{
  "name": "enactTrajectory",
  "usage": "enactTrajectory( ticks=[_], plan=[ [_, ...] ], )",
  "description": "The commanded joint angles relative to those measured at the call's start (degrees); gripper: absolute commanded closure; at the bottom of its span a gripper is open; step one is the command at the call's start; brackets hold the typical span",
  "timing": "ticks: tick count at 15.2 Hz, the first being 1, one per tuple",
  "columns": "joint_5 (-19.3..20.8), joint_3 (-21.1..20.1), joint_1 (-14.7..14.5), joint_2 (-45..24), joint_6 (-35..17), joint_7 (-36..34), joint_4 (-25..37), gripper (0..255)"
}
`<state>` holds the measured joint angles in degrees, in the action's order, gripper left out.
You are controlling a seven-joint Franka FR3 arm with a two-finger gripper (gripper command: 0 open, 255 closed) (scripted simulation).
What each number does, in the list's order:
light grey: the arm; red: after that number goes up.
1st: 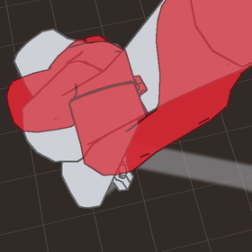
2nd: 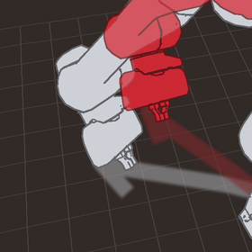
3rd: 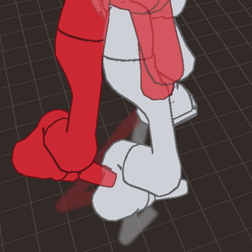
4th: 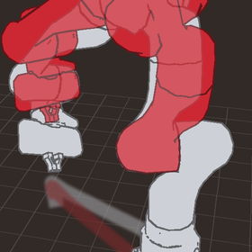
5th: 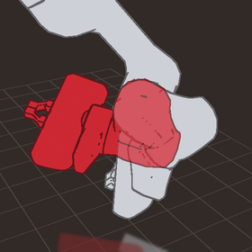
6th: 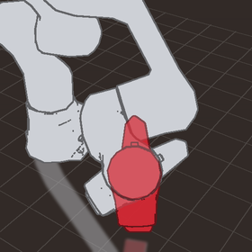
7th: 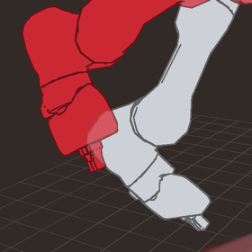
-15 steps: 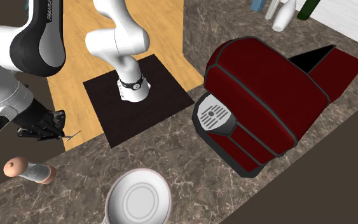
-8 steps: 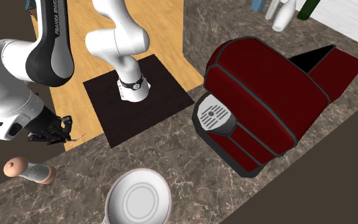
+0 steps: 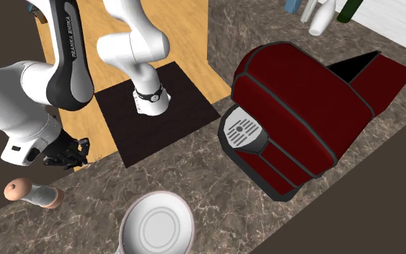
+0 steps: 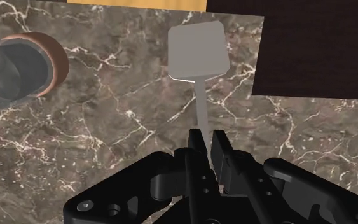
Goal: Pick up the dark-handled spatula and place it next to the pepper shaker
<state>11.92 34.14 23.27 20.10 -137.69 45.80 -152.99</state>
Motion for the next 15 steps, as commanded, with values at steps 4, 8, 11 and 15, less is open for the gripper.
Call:
enactTrajectory(
  ticks=[4, 8, 11, 15],
  plan=[
    [-1.74, 1.72, -1.29, -4.17, -5.32, 1.67, -1.32, 255],
    [-4.0, 3.07, -2.61, -7.72, -9.46, 3.53, -2.2, 255],
    [-6.54, 4.1, -3.86, -10.65, -12.56, 5.5, -2.7, 255],
    [-11.65, 5.42, -5.97, -14.98, -16.61, 9.32, -3.11, 255]
  ],
)
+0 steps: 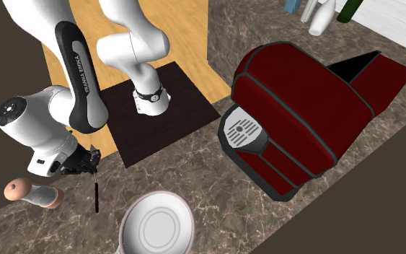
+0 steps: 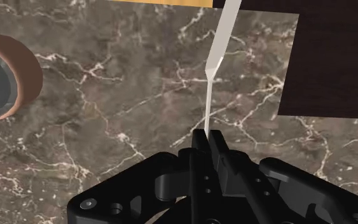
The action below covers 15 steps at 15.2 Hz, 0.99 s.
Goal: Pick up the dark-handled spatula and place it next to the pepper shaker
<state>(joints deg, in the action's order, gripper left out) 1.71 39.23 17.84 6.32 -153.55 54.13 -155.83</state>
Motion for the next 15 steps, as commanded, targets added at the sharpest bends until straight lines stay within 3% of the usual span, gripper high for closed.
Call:
enactTrajectory(
  ticks=[1, 6, 11, 15],
  plan=[
    [-3.15, 0.58, -1.09, -2.36, -1.71, 2.25, -0.33, 255],
    [-14.79, 0.11, -2.97, -8.68, -5.98, 10.77, -0.08, 255],
    [-28.79, -4.99, -0.8, -15.1, -9.03, 21.11, 1.17, 255],
    [-29.75, -5.79, -0.2, -15.57, -9.28, 21.84, 1.31, 255]
  ],
)
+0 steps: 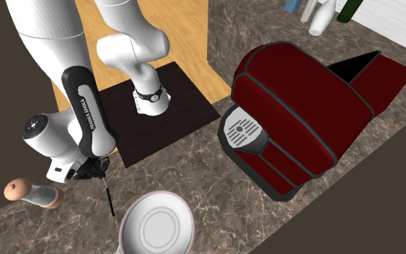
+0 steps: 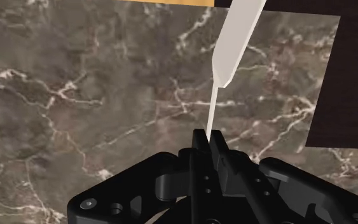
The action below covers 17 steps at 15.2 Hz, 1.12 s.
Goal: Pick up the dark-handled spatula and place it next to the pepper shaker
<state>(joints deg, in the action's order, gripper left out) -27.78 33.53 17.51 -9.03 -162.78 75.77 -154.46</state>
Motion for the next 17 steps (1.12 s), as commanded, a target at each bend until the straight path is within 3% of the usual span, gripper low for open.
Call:
enactTrajectory(
  ticks=[1, 4, 5, 10, 12, 14, 17],
  plan=[
    [-0.25, -0.1, 0.13, -0.23, -0.05, 0.2, -0.06, 255],
    [-0.25, -0.1, 0.14, -0.23, -0.05, 0.2, -0.06, 255],
    [-0.24, -0.1, 0.12, -0.21, -0.07, 0.18, -0.1, 0],
    [-0.25, -0.1, 0.14, -0.23, -0.05, 0.2, -0.06, 0],
    [13.48, 7.12, -4.01, 6.2, 2.9, -9.77, -1.56, 0],
    [25.68, 10.23, -4.44, 12.35, 6.53, -18.49, -2.06, 0],
    [25.38, 8.59, -2.86, 12.26, 6.54, -18.27, -2.06, 0]
  ],
)
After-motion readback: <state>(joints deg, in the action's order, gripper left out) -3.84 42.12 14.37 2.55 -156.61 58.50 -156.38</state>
